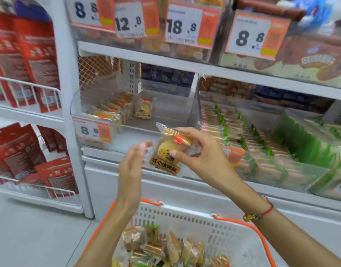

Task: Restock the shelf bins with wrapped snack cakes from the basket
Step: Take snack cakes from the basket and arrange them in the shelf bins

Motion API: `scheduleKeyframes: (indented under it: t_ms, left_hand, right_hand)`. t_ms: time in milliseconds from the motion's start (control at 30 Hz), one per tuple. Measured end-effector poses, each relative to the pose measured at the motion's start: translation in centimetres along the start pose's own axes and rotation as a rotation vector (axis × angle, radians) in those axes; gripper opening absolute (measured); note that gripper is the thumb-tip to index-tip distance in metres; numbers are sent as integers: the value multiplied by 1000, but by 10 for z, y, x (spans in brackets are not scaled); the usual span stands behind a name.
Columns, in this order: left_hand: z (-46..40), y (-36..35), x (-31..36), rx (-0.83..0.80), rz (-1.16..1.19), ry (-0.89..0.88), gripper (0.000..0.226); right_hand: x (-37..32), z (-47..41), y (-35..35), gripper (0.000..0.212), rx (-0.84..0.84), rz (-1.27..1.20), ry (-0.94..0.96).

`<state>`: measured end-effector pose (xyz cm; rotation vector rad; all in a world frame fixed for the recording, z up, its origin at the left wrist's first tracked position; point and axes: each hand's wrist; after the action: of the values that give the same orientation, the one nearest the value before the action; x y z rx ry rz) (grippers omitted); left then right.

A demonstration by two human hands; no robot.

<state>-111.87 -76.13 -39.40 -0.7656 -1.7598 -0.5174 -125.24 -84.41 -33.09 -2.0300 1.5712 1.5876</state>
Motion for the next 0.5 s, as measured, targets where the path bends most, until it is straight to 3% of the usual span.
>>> scheduleKeyframes:
  t_ms: [133, 200, 367, 500]
  left_hand:
    - [-54, 42, -2, 493, -25, 5, 27]
    - [-82, 61, -7, 626, -168, -21, 13]
    - [-150, 88, -14, 629, -646, -223, 42]
    - [-182, 105, -26, 621, -803, -254, 61]
  right_hand:
    - [-11, -58, -16, 37, 85, 6, 87]
    - [-9, -89, -23, 36, 100, 42, 74]
    - [14, -164, -34, 39, 93, 219, -35]
    - [43, -213, -48, 39, 14, 303, -174]
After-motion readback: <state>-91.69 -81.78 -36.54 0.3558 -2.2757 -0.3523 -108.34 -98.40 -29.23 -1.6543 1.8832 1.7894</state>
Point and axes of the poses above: each hand's wrist, its own z-axis away from the middle knuckle, its own y-axis out of the back of the hand, x = y × z, and after that the axes turned 8 degrees about -z, right-handed
